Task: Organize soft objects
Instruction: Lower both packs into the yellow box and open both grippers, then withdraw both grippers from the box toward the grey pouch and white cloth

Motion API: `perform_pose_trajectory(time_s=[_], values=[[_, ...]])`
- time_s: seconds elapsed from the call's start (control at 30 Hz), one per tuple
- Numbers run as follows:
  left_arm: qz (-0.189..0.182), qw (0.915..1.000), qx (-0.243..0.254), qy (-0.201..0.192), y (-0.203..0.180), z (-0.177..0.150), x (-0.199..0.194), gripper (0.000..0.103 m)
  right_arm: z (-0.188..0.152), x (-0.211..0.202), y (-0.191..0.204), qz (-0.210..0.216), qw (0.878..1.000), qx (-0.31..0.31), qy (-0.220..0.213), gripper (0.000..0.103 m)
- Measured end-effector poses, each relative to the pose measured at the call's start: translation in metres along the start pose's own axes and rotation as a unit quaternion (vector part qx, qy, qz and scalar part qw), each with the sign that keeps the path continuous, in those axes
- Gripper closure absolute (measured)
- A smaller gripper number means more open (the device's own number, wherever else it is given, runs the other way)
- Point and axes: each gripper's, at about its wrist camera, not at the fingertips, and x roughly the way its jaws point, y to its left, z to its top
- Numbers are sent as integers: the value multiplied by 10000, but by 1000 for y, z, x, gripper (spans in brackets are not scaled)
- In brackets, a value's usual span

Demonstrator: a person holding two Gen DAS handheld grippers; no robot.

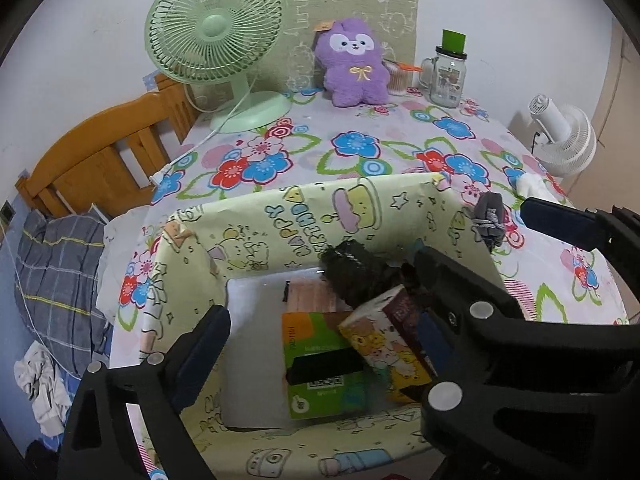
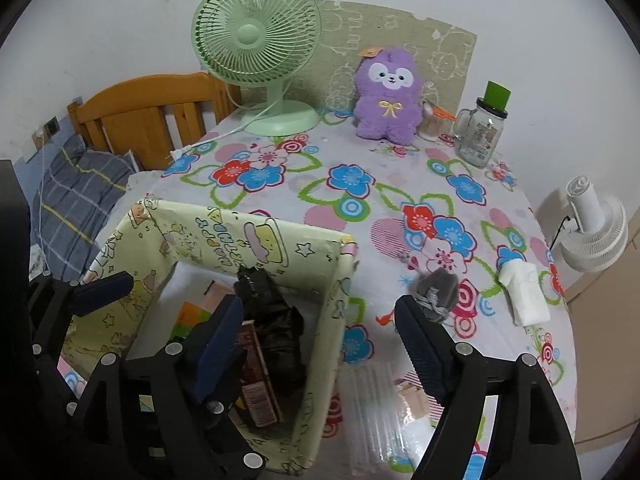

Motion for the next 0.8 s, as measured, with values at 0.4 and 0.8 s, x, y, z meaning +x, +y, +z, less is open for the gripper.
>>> perform_pose_trajectory(time_s=[0.4,0.8], values=[[-176,9998,54,-58,-21,3,-12,5,-5,-18,-21,-107,9998,104,-120,18],[-144,9994,158,-256,-53,7,-30,3,-12,-42,-51,-121,9992,276,-281,12]])
